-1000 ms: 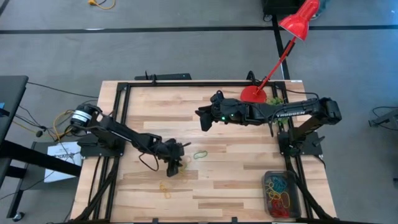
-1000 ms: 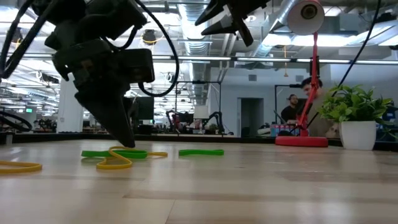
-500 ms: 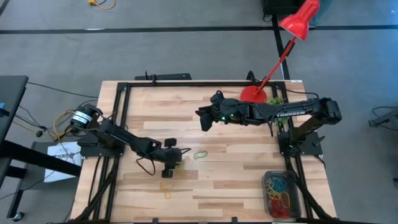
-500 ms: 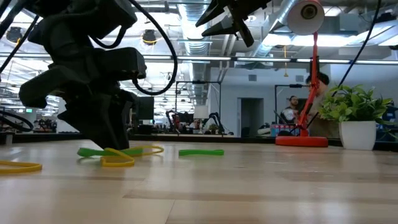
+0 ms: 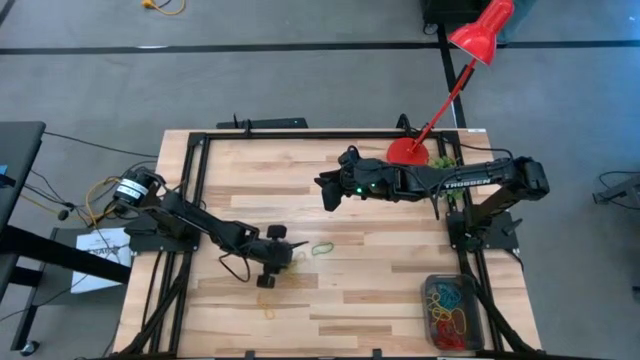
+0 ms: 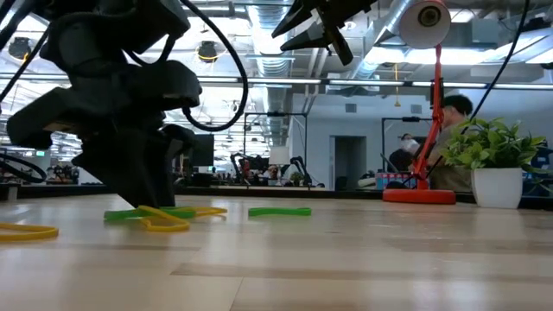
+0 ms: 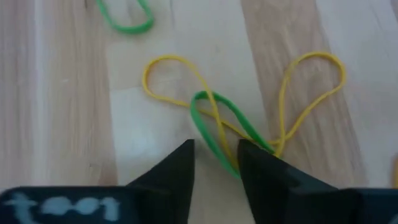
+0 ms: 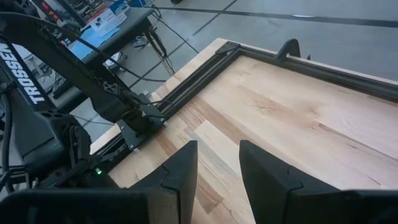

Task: Pick and place items into bin
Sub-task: Put the yellow rubber band into the black bin

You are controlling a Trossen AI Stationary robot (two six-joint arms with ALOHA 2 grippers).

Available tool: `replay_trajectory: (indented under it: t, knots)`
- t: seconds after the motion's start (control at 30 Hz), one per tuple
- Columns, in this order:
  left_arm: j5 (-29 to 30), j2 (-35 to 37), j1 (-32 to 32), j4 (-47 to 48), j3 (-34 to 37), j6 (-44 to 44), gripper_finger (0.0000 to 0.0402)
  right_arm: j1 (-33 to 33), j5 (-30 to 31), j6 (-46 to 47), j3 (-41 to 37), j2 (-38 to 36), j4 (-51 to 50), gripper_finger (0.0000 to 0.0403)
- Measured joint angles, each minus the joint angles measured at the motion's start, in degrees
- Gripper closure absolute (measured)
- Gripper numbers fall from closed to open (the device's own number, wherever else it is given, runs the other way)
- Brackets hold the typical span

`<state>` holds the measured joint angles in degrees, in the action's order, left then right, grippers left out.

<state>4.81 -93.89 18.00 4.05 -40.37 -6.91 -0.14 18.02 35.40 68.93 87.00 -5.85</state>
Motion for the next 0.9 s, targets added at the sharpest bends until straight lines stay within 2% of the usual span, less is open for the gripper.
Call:
replay_trajectory:
  t: [0.23,0.33,0.47,0.77,0.9]
  knots:
    - [-1.04,0.20,-0.46,0.10,0.48,0.26,0.0392,0.00,-0.05,0.04,0.00,0.00,0.02,0.0289]
    - [-1.09,1.47,-1.42,1.27,0.30,-2.44,0.0395,0.02,-0.09,0.07,0.00,0.00,0.02,0.0289]
    - [0.37,5.75,-3.51,5.48,-2.95,-1.09,0.0400,0.03,-0.13,0.11,0.00,0.00,-0.06,0.0289]
    - [11.81,20.11,-10.15,22.21,-11.56,11.95,0.0401,1.16,-0.51,0.15,0.00,0.00,-0.06,0.0289]
    - [15.64,26.00,-13.29,22.62,-13.92,16.27,0.0401,2.06,-2.68,0.13,0.00,0.17,1.20,0.0289]
